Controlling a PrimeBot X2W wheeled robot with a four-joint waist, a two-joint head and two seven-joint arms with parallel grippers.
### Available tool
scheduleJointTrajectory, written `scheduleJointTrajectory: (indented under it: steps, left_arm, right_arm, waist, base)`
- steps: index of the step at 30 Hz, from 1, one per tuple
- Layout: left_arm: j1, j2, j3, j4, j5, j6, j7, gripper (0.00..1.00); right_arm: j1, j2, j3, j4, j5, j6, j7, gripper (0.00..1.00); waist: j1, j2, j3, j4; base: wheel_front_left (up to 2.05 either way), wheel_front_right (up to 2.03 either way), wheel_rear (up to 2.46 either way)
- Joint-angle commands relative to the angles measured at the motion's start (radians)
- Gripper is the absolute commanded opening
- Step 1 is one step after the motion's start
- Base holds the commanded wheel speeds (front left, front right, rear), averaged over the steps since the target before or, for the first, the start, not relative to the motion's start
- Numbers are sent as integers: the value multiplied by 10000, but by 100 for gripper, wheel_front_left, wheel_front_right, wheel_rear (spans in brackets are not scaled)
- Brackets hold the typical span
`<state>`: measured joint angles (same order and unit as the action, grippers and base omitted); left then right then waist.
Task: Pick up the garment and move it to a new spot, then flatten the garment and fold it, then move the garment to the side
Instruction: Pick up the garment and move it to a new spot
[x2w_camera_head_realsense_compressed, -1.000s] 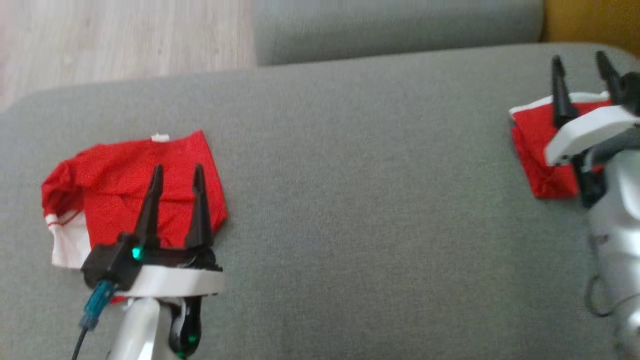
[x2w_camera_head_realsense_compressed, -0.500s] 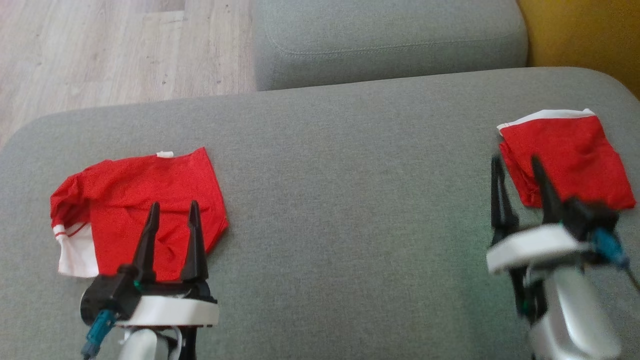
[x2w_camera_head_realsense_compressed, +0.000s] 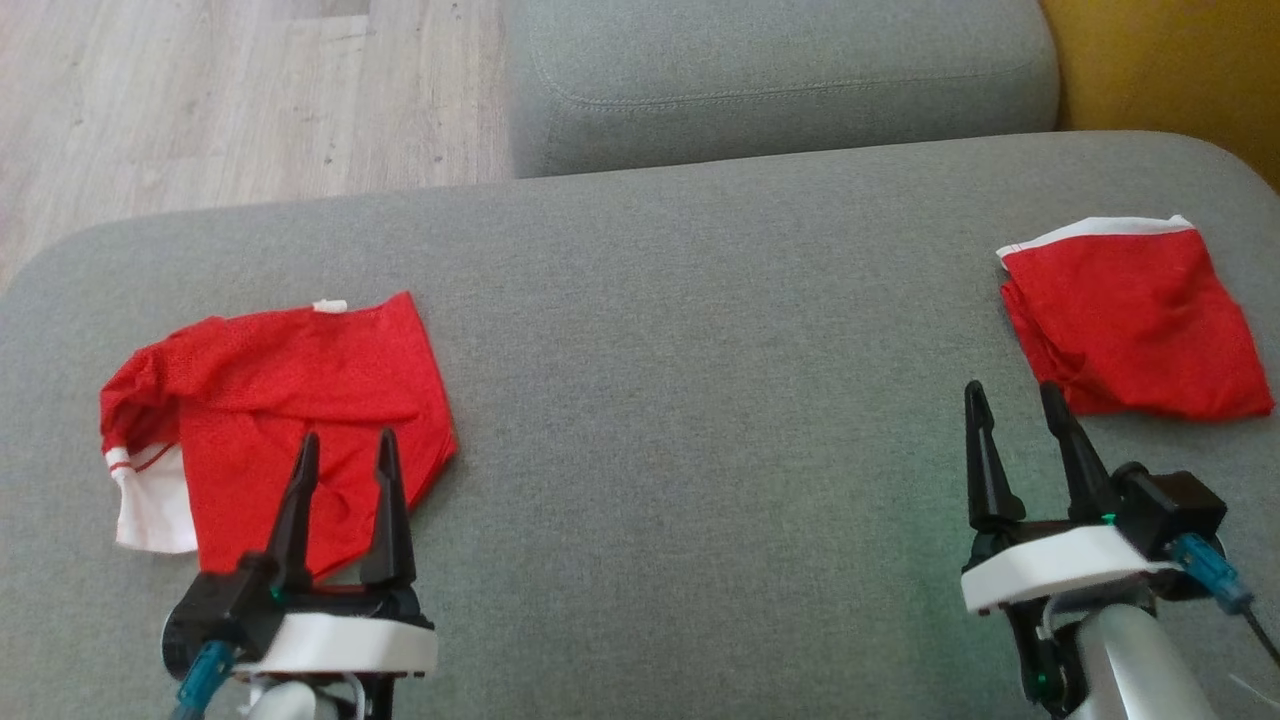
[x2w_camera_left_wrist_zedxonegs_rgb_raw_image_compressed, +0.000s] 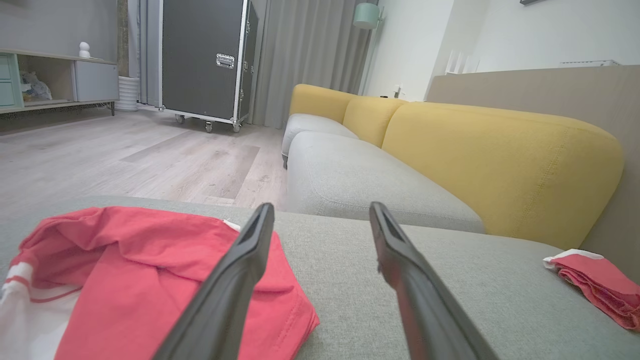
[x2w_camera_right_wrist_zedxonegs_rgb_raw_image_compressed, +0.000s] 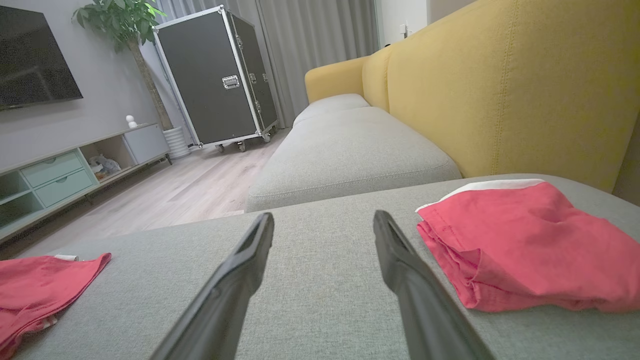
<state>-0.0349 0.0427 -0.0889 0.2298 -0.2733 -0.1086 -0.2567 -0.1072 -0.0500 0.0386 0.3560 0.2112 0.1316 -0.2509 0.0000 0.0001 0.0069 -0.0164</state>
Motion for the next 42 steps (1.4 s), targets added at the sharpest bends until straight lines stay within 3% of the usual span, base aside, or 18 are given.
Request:
scheduleJointTrajectory:
  steps: [1, 11, 27, 36, 42]
  left_arm:
    - [-257, 75, 339, -319, -103, 75, -51, 100]
    - [-281, 75, 319, -177, -87, 143, -51, 100]
    - [52, 75, 726, -42, 304, 81, -51, 100]
    - [263, 75, 954, -54, 472, -10, -51, 100]
    - [357, 75, 1079, -98, 522, -74, -51, 100]
  right_arm:
    - [-236, -4, 242, -371, 52, -9, -108, 100]
    - [-141, -4, 480, -620, 299, -9, -108, 100]
    - [339, -3, 1439, -521, 872, -9, -108, 100]
    - [471, -3, 1815, -410, 1069, -9, -108, 100]
    - [506, -3, 1855, -385, 1137, -9, -108, 100]
  waist:
    - [0, -1, -7, -4]
    - [0, -1, -95, 288]
    - [0, -1, -544, 2773]
    - [0, -1, -741, 3645]
    - [0, -1, -768, 3795]
  base:
    - [0, 0, 0]
    - [0, 0, 0]
    - [0, 0, 0]
    - [0, 0, 0]
    - [0, 0, 0]
